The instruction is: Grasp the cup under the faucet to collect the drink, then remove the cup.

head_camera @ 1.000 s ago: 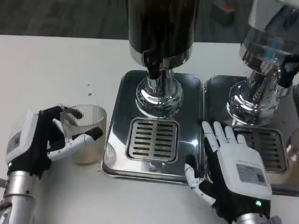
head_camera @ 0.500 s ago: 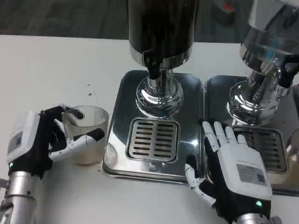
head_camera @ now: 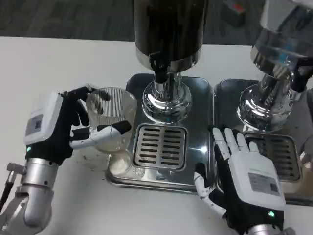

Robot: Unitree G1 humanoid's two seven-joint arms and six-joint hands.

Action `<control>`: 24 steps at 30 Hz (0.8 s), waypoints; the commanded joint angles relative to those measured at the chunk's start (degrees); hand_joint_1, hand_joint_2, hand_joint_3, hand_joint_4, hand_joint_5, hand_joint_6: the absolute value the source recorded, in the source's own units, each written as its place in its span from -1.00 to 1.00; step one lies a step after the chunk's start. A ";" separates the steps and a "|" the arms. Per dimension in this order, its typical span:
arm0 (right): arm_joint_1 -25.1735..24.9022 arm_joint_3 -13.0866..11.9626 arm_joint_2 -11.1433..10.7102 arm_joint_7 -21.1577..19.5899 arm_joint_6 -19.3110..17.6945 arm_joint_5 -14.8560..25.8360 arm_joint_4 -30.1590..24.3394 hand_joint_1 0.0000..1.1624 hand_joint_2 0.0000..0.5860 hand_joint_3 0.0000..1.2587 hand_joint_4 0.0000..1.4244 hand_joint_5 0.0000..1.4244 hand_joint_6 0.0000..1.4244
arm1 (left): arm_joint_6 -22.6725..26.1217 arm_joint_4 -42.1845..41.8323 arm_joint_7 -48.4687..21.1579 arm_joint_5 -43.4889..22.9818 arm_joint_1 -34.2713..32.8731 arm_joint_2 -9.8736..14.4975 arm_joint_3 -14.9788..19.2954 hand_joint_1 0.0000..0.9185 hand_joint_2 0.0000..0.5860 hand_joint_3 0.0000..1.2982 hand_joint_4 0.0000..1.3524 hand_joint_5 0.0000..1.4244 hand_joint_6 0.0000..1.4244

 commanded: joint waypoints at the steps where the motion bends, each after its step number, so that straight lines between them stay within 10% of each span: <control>1: 0.16 -0.25 0.23 -0.43 0.59 -0.02 -0.91 -0.47 0.81 -0.91 -1.00 -1.00 -1.00 | 0.28 0.63 1.90 1.51 -2.75 -0.72 -1.35 0.41 -1.00 0.20 0.21 0.43 0.55; 17: 1.01 0.27 1.33 -1.39 2.26 -0.66 -2.16 -0.44 0.78 -0.91 -1.00 -1.00 -1.00 | 5.36 7.03 4.24 8.15 -11.27 -6.76 -9.70 0.41 -1.00 0.18 0.20 0.41 0.52; 24: 0.84 0.70 2.34 -2.28 3.04 -0.91 -1.98 -0.43 0.78 -0.91 -1.00 -1.00 -1.00 | 8.55 10.00 4.71 8.53 -13.76 -9.02 -11.50 0.06 -0.99 0.12 0.16 0.38 0.44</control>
